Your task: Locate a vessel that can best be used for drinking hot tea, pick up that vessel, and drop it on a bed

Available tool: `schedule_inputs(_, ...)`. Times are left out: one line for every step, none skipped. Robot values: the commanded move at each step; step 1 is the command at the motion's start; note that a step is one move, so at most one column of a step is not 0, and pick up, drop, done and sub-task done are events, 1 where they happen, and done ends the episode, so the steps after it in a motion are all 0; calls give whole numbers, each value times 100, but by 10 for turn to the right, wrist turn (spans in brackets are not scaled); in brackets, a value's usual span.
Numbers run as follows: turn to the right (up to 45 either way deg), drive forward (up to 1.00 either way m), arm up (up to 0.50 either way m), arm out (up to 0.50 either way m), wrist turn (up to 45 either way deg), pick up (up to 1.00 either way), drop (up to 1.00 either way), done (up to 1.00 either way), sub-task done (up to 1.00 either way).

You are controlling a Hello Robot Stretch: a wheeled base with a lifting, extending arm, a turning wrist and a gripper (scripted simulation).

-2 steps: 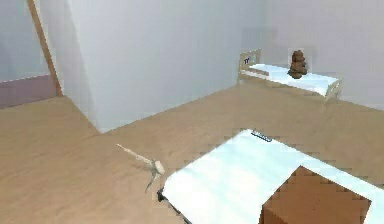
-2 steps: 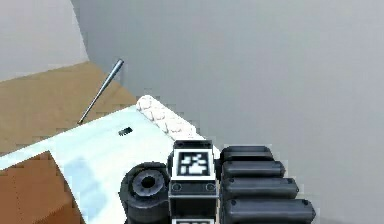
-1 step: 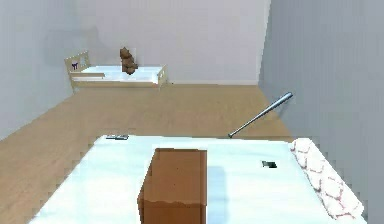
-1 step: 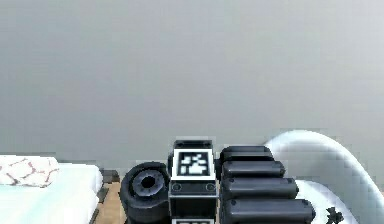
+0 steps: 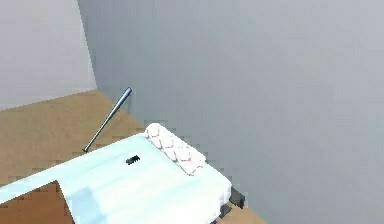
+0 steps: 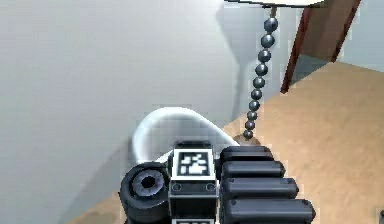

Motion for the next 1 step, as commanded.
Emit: schedule_inputs(30, 0, 0, 0, 0, 0, 0, 0, 0)
